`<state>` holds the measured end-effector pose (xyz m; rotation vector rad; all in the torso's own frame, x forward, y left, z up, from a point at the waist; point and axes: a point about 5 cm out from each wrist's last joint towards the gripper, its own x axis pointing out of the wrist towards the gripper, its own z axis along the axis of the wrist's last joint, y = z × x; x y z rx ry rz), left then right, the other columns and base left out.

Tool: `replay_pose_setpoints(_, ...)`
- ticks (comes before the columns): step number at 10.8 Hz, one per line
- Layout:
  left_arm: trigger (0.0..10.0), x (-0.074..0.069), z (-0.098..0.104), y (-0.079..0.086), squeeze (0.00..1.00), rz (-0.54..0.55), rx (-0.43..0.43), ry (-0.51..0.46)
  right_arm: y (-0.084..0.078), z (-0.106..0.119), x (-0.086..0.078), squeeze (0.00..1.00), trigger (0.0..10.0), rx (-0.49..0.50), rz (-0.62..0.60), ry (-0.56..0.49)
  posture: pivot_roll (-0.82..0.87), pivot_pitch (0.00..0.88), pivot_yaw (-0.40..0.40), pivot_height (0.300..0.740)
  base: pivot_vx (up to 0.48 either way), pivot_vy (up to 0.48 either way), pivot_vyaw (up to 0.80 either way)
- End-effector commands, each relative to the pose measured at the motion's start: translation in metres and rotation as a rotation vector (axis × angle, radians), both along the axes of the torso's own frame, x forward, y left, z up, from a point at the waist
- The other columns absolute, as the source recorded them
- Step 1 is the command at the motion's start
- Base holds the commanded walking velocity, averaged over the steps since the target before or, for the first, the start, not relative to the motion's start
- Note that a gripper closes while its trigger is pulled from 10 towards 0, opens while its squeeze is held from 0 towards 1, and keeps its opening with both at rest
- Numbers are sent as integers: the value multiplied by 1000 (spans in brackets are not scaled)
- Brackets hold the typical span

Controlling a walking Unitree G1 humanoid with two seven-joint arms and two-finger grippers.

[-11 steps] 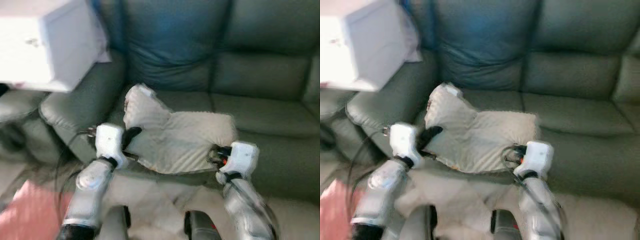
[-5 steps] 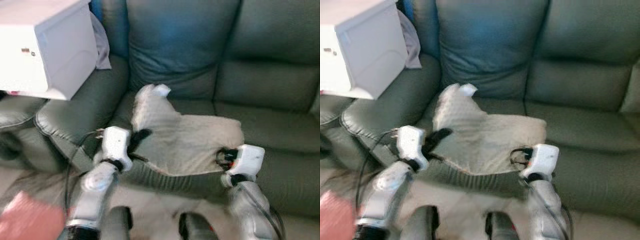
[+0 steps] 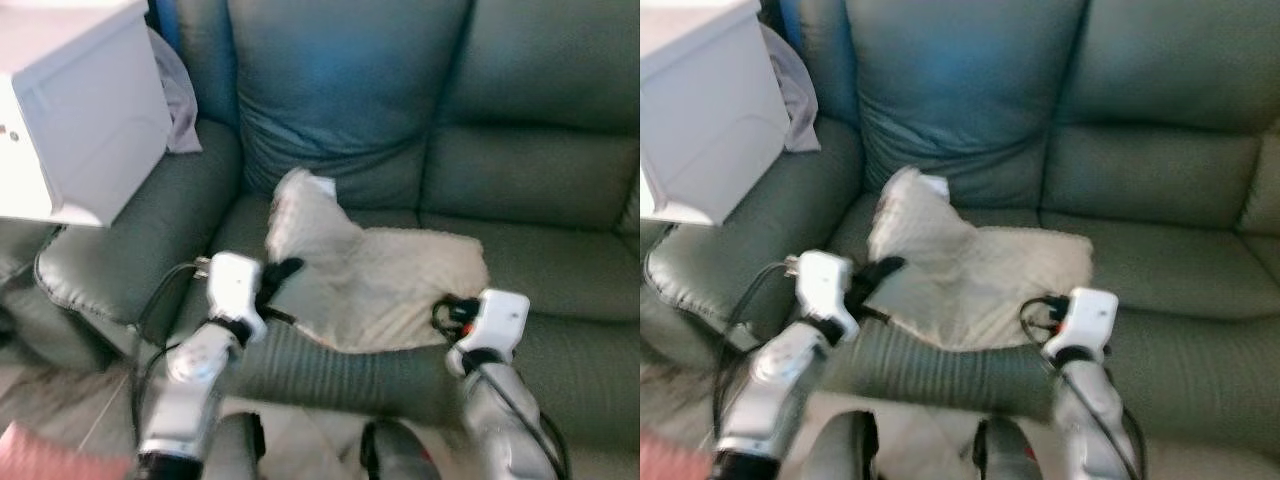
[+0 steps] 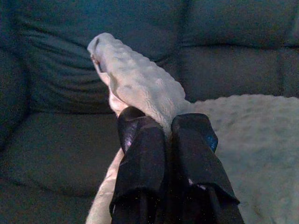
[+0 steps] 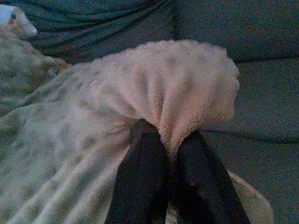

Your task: Move the pillow to the sofa

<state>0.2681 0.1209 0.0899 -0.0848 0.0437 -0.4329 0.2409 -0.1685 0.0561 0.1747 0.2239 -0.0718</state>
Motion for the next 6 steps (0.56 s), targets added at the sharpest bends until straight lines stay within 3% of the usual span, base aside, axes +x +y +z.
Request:
replay_pose_setpoints(1,10000,3,4,-3,0,-25,25,-29,1,5,1,0,0,-5,13,-8,-53,19,-15,635,0,0,0)
replay_pose_setpoints(3,10000,20,5,5,0,2,110,-44,5,4,1,0,0,5,22,36,-63,40,-9,635,0,0,0)
replay_pose_setpoints(5,10000,42,-6,15,0,43,197,39,11,11,-1,0,0,19,17,69,-85,85,11,635,0,0,0)
replay_pose_setpoints(6,10000,50,-7,13,0,41,186,41,12,13,-3,0,0,25,17,91,-91,103,14,635,0,0,0)
